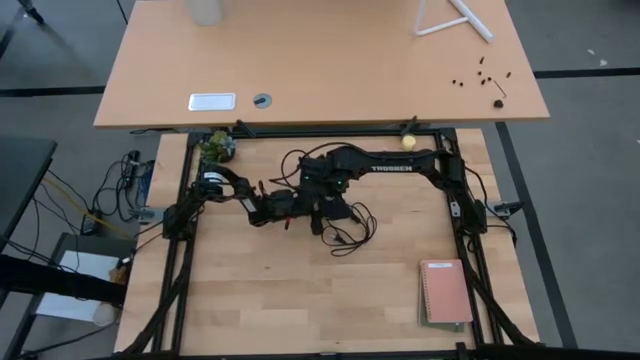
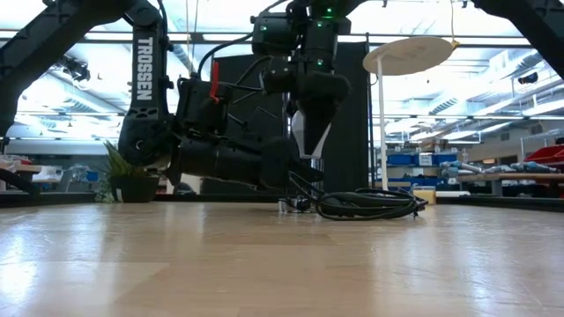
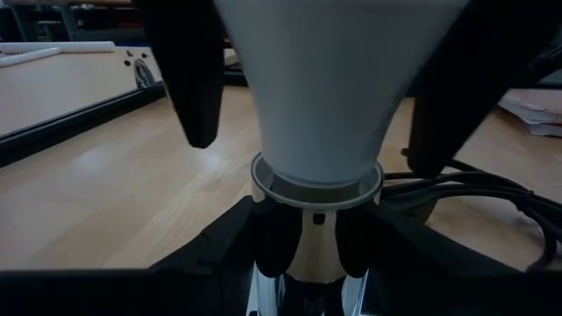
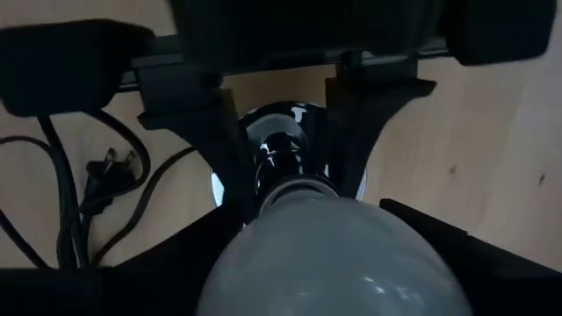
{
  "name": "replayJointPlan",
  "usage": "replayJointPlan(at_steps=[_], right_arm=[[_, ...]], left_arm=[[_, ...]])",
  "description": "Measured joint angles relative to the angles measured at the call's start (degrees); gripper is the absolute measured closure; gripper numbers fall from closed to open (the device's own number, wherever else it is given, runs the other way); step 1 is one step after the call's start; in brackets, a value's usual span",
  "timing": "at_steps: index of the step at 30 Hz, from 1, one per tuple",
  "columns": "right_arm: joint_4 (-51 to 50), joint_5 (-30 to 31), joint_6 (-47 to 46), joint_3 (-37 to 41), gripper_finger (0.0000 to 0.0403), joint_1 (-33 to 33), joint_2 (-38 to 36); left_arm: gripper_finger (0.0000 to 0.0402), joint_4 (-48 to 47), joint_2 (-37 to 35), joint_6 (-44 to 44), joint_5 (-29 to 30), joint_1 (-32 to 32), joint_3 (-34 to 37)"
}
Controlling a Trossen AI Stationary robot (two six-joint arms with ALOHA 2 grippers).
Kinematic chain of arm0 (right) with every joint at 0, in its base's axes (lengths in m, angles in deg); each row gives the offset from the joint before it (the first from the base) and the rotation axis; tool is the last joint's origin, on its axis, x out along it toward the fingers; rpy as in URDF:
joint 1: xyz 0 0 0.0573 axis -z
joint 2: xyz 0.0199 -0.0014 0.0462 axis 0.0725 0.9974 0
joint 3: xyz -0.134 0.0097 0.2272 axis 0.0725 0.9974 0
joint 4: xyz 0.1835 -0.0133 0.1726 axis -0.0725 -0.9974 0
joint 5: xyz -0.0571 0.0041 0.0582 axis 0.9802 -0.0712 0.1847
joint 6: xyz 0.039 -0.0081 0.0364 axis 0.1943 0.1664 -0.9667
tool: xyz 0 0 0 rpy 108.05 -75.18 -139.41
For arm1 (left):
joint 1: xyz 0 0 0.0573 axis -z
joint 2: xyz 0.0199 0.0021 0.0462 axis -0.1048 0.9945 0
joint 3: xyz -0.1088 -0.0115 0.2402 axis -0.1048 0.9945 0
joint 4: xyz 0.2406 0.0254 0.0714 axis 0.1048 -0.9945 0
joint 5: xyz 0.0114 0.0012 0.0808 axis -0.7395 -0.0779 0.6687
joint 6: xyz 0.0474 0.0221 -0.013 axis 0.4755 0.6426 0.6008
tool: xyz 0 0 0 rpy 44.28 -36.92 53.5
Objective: Screw lightbulb
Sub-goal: Insert the lightbulb into the lamp
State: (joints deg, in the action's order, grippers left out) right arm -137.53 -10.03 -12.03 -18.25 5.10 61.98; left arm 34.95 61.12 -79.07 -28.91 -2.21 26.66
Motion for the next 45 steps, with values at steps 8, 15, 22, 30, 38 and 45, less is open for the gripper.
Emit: replayJointPlan(at_steps=[8, 15, 22, 30, 38, 45], right_arm=[[-1.26, 0.04, -16.36, -1.54, 0.0141, 0.38, 0.15], [-0.49, -0.45, -30.82, -1.84, 0.0119, 0.50, 0.35], [1.93, -0.34, -36.63, -1.82, 0.0141, 0.39, 0.35], [2.40, -0.02, -44.48, -0.13, 0.0128, 0.79, 0.24], [2.32, 1.93, -55.30, -0.03, 0.0142, 0.96, 0.22], [2.35, 4.44, -58.48, 0.03, 0.0119, 0.97, 0.24]], left_arm=[[0.0211, 0.15, 0.00, -1.79, 1.26, 0.04, 0.02], [0.0211, 0.13, 0.00, -3.02, 4.22, -0.02, 0.05], [0.0211, 0.36, 0.01, -1.66, 3.32, 0.35, 0.09], [0.0211, 0.49, 0.04, -1.69, 2.72, 0.37, 0.07], [0.0211, 0.39, 0.07, -1.67, 2.63, 0.37, 0.07], [0.0211, -0.07, 0.05, -1.67, 2.63, 0.37, 0.04]])
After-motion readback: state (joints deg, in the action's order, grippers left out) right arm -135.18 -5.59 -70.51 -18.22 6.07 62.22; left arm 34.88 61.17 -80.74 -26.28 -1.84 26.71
